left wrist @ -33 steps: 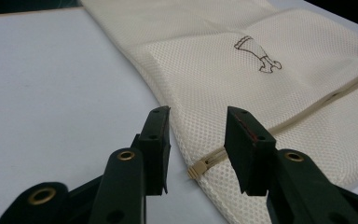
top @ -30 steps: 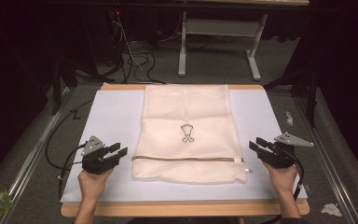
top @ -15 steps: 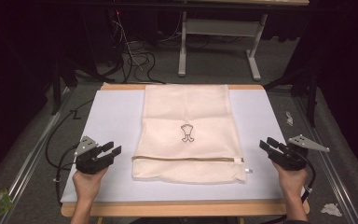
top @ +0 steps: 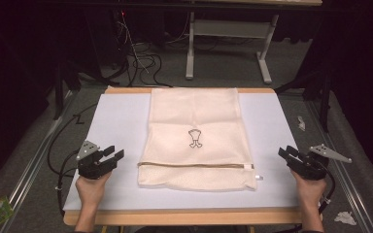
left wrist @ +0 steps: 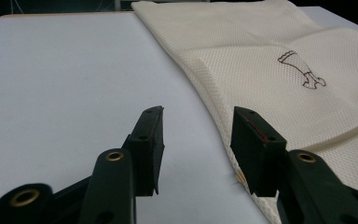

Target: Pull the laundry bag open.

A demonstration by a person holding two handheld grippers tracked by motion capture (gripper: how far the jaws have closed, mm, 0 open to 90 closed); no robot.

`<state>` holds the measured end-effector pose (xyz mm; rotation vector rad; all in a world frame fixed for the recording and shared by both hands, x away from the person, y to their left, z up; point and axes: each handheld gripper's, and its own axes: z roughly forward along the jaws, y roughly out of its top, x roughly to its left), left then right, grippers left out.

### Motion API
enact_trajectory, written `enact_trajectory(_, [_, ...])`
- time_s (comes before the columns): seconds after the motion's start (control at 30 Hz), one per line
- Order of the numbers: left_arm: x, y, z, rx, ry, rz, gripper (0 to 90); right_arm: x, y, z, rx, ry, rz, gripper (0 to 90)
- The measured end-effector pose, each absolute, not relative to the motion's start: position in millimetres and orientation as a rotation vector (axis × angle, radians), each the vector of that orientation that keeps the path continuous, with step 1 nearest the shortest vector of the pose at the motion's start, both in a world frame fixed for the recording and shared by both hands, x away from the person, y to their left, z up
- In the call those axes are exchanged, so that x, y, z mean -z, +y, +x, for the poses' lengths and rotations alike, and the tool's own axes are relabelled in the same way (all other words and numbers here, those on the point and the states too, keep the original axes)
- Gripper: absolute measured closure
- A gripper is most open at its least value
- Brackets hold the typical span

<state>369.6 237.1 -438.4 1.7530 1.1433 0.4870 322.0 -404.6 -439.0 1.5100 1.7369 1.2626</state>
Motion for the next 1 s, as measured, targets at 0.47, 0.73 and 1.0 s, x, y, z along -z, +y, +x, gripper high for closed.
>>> enact_trajectory(0.47, [448,233,384,-0.513,1.189,1.759,52.1,454,-407,331,-1.198,1.742,1.559,59.7])
enact_trajectory(0.73, [455,231,393,-0.525,1.216,1.768,51.4,459,-401,340,-1.162,1.764,1.559,59.3])
enact_trajectory(1.0, [466,228,401,-0.529,1.243,1.772,51.0,464,-395,350,-1.125,1.789,1.552,59.4])
